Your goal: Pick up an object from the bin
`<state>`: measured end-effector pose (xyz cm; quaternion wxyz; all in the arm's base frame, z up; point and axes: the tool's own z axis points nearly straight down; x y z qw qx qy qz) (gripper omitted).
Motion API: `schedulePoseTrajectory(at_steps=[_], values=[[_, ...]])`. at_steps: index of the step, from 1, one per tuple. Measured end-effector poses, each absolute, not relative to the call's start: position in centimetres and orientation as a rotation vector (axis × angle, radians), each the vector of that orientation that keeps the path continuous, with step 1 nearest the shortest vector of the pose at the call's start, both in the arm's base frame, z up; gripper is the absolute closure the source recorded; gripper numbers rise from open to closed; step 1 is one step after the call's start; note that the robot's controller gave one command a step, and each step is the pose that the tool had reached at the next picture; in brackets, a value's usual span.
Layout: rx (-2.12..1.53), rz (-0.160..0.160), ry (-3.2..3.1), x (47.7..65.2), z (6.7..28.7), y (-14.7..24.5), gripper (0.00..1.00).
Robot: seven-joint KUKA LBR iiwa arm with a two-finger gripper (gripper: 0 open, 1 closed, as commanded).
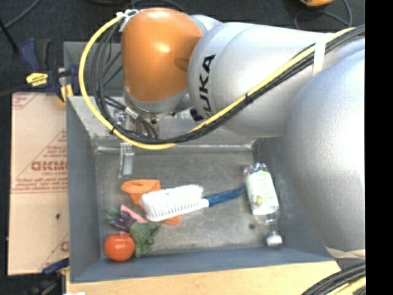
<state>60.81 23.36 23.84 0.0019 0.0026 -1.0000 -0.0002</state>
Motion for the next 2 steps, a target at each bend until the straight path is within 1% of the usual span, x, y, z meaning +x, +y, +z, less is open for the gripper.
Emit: schedulePoseTrajectory(at_steps=[1, 2], values=[[0.001, -0.003, -3.145, 60.9, 24.4, 23.2, 0.00], [0.056, -0.002, -3.147, 61.6, 17.5, 19.2, 0.00]])
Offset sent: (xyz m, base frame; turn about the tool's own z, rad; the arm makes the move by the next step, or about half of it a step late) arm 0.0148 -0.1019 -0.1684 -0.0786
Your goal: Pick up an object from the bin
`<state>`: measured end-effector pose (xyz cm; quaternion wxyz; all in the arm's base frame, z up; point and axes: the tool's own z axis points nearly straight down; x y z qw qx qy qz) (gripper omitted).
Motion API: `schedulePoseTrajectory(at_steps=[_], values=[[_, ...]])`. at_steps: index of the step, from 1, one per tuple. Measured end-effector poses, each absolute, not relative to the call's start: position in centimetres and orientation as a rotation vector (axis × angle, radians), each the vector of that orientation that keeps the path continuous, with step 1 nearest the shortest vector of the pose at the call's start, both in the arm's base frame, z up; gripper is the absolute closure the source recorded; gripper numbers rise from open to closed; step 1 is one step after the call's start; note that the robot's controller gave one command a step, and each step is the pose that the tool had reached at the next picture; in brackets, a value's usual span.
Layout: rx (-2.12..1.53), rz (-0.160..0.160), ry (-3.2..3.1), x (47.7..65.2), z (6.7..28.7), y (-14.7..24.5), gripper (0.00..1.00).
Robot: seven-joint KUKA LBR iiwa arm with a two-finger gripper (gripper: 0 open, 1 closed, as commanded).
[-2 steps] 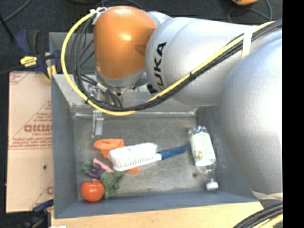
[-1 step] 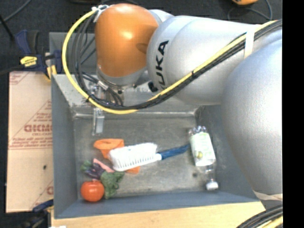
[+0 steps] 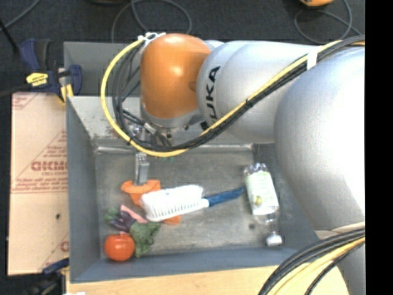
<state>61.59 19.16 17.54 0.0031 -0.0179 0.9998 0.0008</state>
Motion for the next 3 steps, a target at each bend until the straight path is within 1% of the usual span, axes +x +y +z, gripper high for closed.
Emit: schedulePoseTrajectory(at_steps=[1, 2, 3], values=[[0.107, 0.003, 3.137, 62.2, 15.9, 13.3, 0.00], [-0.048, 0.002, 3.131, 60.7, 13.1, 14.5, 0.00], [0.197, 0.012, 3.118, 61.0, 8.2, 13.4, 0.00]])
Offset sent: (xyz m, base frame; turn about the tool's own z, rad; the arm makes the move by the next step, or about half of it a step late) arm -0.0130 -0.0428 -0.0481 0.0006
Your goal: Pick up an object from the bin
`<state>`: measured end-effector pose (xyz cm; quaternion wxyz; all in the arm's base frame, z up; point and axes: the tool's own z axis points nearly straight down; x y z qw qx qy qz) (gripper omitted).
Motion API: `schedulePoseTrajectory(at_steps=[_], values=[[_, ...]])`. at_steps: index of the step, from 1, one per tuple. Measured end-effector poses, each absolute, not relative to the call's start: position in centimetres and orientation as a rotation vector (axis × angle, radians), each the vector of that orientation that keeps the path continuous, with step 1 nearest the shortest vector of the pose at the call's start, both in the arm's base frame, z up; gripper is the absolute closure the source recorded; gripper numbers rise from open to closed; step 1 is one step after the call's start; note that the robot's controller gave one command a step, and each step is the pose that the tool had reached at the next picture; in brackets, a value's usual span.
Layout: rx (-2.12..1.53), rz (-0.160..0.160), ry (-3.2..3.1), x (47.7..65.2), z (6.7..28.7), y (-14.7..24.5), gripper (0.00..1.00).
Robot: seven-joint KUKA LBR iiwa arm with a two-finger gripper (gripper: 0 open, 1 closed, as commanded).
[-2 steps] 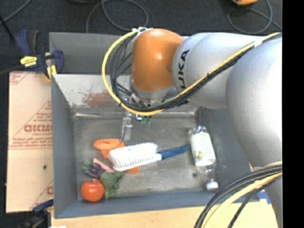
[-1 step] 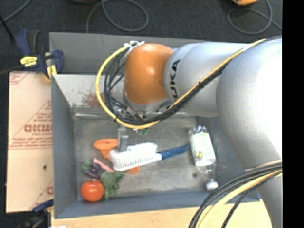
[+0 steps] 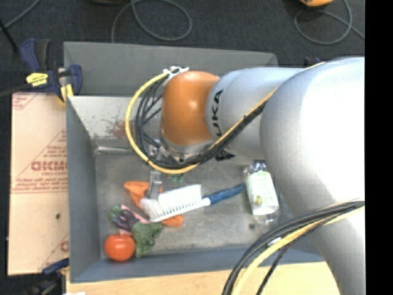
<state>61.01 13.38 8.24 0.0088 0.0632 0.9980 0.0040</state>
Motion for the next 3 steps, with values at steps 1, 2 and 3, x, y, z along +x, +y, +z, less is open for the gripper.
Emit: schedulePoseTrajectory(at_steps=[1, 2, 3], values=[[0.119, 0.007, 3.121, 60.68, 6.57, 12.57, 1.00], [0.106, 0.006, 3.123, 60.55, 6.76, 12.47, 1.00], [0.103, 0.002, 3.131, 60.33, 7.49, 12.41, 1.00]])
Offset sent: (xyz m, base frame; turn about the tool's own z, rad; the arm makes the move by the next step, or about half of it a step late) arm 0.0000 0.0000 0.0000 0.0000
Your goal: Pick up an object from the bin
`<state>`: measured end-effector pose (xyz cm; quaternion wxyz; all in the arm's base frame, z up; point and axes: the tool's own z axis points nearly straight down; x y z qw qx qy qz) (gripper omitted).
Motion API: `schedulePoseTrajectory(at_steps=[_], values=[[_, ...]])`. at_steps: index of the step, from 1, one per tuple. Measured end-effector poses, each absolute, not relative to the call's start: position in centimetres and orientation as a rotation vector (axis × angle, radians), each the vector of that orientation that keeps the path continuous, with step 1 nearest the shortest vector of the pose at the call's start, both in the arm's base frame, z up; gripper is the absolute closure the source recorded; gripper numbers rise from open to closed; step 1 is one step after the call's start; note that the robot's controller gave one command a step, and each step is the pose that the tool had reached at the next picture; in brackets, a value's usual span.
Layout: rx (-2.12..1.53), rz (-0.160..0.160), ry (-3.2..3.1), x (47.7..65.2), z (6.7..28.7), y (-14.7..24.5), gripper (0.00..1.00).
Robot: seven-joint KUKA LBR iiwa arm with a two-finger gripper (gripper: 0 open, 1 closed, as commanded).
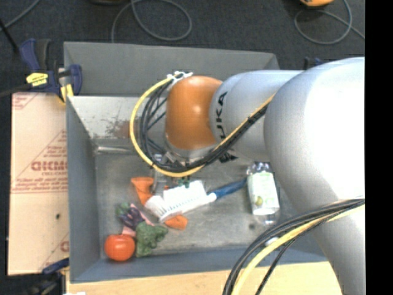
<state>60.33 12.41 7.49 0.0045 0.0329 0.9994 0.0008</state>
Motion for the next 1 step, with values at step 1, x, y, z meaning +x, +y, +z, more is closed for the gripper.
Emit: schedulePoseTrajectory(at_steps=[1], values=[[0.105, 0.001, 3.136, 60.21, 9.75, 12.39, 1.00]])
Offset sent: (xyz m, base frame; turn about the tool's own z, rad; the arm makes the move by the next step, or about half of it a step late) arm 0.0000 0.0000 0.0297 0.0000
